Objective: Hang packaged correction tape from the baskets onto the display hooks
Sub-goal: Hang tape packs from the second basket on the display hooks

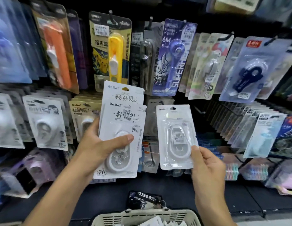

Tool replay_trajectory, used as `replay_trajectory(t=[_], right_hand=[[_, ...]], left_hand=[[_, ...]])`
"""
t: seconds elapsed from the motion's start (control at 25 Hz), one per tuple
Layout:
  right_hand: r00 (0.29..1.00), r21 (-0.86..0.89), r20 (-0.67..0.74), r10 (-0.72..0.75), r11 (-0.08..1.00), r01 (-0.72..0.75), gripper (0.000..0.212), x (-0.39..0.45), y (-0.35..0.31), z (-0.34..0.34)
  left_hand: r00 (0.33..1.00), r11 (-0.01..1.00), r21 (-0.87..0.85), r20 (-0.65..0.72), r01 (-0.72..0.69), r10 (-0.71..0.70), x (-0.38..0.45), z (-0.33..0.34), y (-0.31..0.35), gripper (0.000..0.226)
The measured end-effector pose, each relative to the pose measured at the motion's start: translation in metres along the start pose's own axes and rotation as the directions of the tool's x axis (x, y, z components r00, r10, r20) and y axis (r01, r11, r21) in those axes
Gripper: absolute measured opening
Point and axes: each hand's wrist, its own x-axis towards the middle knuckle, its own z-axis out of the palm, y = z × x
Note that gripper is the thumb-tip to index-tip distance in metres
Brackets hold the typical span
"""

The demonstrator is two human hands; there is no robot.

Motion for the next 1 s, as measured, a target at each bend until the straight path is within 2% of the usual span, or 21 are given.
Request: replay_trajectory(t=[0.2, 0.44, 0.52, 0.6, 0.68, 0.76, 0.84, 0.88, 0.96, 1.0], right_hand=[[0.997, -0.105, 0.035, 0.066, 0.993, -0.062, 0.031, -0.002, -0.005, 0.008], [0.986, -0.049, -0.024, 0.162, 0.985, -0.163, 0.034, -0.005, -0.009, 0.0], [0.984, -0.062, 0.005, 0.177, 0.982, -0.176, 0.022, 0.002, -0.013, 0.006], [0.954, -0.012, 0.092, 0.285, 0.958, -0.285, 0.005, 0.01, -0.017, 0.018], [0.915, -0.01, 0.197, 0.353, 0.934, -0.358, 0.027, 0.009, -0.018, 0.029], [0.914, -0.106, 0.328, 0.237, 0.971, -0.214, 0.037, -0.004, -0.015, 0.036], [0.827, -0.114, 0.543, 0.143, 0.989, -0.096, 0.044, -0.024, -0.015, 0.046], [0.809, -0.113, 0.579, 0.104, 0.992, -0.047, 0.048, -0.029, -0.012, 0.052], [0.865, -0.049, 0.499, 0.057, 0.998, -0.037, 0.047, -0.031, -0.013, 0.059], [0.897, 0.049, 0.436, 0.079, 0.993, -0.111, 0.045, -0.028, -0.015, 0.059]], left_hand=[[1.0, 0.999, -0.035, -0.01, 0.02, -0.02, -0.001, 0.011, -0.005, 0.071], [0.997, 0.998, 0.002, -0.047, -0.069, 0.069, -0.002, 0.005, -0.004, 0.069], [0.996, 0.997, 0.001, -0.045, -0.077, 0.077, -0.003, 0.004, -0.004, 0.066], [0.996, 0.998, -0.001, -0.052, -0.069, 0.068, -0.003, 0.003, -0.005, 0.067], [0.997, 0.999, -0.006, -0.052, -0.049, 0.049, -0.005, 0.002, -0.007, 0.073], [0.998, 0.999, 0.01, -0.033, -0.052, 0.052, -0.006, 0.007, -0.01, 0.077], [0.998, 0.997, 0.05, -0.032, -0.058, 0.06, -0.007, 0.015, -0.015, 0.07], [0.998, 0.997, 0.056, -0.028, -0.053, 0.055, -0.008, 0.019, -0.017, 0.068], [0.999, 0.999, 0.021, 0.037, -0.035, 0.034, -0.011, 0.022, -0.018, 0.067], [0.995, 1.0, 0.001, 0.094, -0.018, 0.018, -0.012, 0.022, -0.017, 0.066]])
